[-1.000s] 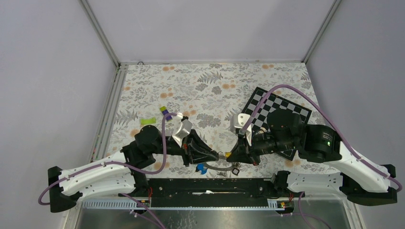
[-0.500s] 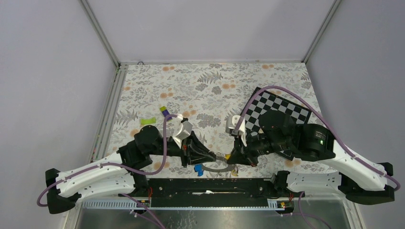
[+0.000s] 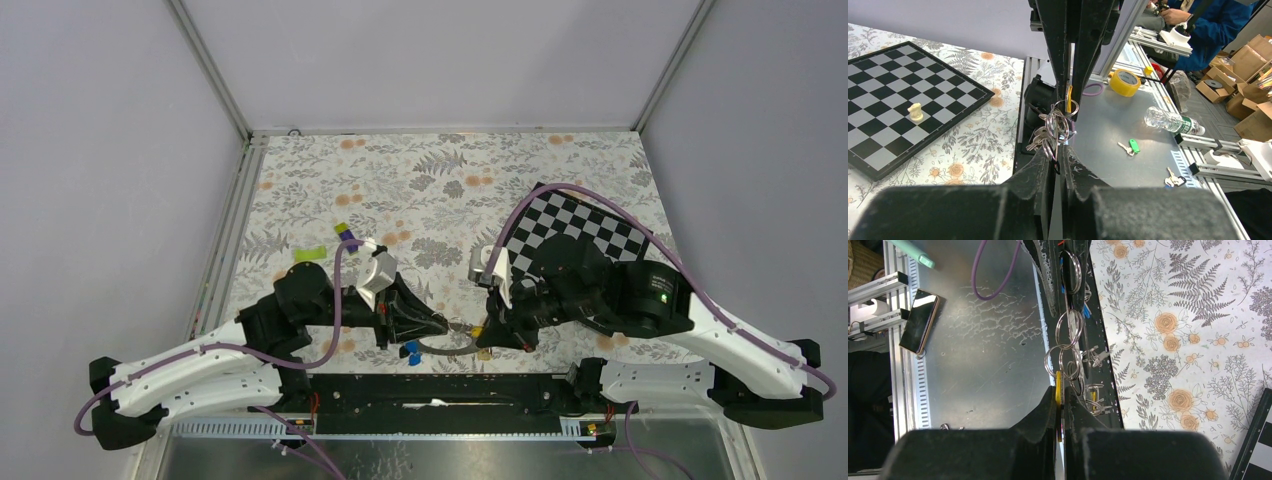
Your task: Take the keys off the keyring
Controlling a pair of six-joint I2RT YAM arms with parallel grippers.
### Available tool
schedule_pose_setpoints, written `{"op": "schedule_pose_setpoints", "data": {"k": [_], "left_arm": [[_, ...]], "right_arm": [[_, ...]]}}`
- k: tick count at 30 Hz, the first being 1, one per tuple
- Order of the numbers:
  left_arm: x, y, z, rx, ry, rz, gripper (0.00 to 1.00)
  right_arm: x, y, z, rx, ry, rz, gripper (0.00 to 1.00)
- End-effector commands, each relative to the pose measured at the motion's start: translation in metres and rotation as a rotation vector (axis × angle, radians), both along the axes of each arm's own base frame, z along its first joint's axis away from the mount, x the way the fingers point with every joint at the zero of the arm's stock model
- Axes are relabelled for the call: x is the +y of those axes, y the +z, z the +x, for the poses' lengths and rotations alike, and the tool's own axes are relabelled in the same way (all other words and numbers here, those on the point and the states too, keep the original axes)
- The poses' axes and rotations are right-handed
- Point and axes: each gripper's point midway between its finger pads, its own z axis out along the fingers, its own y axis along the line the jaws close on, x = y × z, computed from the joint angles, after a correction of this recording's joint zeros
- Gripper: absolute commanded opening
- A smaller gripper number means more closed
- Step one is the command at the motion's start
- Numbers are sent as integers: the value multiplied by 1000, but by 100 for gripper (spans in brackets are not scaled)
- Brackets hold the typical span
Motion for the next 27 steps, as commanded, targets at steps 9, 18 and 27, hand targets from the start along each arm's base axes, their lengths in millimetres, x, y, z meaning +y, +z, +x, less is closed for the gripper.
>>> {"op": "schedule_pose_setpoints", "data": {"k": [9,18,27], "left_arm": [[0,33,1,-43,4,-78,0],[-1,31,0,-42,-6,-70,0],[-2,30,-3,-41,-27,-65,0]], "right_arm": [[6,40,0,-35,3,120,0],[2,43,14,-108,-49,124,1],[8,28,22,-104,-71,64,1]]}}
